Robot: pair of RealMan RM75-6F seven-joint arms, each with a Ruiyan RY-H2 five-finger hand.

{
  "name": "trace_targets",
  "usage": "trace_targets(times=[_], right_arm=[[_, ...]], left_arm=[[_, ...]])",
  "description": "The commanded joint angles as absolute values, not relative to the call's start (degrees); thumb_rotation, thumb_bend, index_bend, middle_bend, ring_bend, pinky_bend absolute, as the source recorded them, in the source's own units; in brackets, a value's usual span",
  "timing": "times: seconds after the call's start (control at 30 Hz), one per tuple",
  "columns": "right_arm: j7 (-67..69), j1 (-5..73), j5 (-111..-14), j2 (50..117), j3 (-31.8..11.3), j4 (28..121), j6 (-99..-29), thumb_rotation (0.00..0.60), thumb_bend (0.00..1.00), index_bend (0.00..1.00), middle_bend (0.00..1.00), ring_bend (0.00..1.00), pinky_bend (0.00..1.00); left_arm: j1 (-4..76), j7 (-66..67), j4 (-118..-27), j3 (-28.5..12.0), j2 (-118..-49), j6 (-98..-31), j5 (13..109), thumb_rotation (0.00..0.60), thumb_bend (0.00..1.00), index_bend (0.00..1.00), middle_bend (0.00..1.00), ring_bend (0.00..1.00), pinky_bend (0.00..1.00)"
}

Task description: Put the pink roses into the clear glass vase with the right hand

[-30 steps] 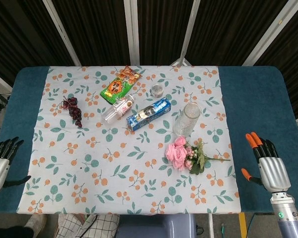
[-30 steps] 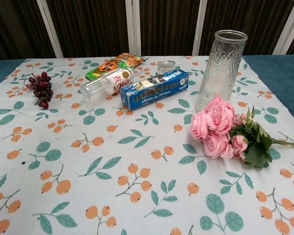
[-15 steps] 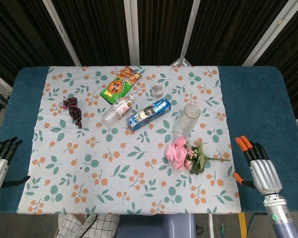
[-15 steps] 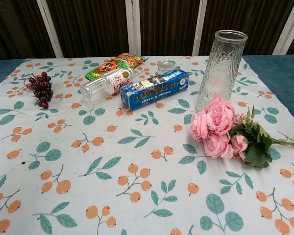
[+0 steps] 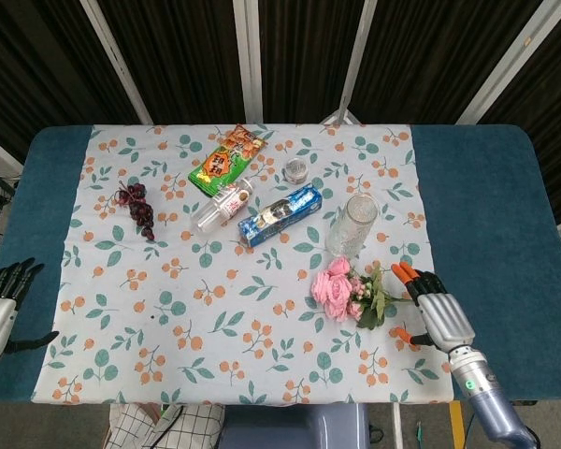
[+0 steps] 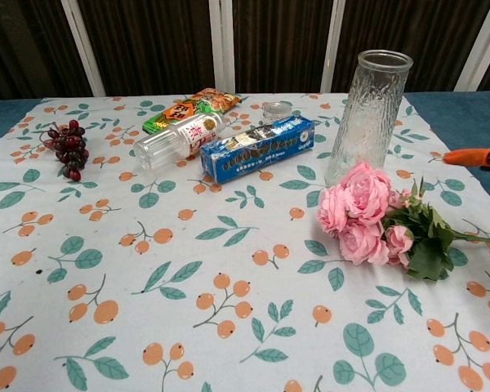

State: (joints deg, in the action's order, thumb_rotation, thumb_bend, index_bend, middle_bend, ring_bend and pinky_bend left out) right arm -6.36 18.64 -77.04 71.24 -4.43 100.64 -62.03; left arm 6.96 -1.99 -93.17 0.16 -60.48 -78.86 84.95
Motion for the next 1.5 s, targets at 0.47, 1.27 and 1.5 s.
trace_targets(times=[0.47, 1.27, 1.5], right_arm=[[-15.3, 23.8, -68.9, 80.4, -6.5, 97.0, -58.6, 0.600, 0.29, 0.00, 0.00, 0.00, 0.00], [-13.1, 25.2, -72.6, 87.7, -8.0, 91.1, -64.8, 0.600, 0.32, 0.59, 0.46, 0.57, 0.35], [-9.2, 23.4, -72.9, 81.2, -9.9, 97.0, -67.7, 0.600, 0.32, 0.59, 0.46, 0.57, 0.35]], left_arm=[[7.3, -4.0, -93.7, 0.2, -59.7, -77.9, 84.9, 0.600, 0.00, 0.00, 0.00, 0.00, 0.00], [7.6, -4.5, -94.1, 0.3, -59.4, -77.4, 84.8, 0.600, 0.00, 0.00, 0.00, 0.00, 0.00], [7.6, -4.6, -94.2, 0.4, -59.4, -77.3, 84.8, 0.600, 0.00, 0.00, 0.00, 0.00, 0.00]])
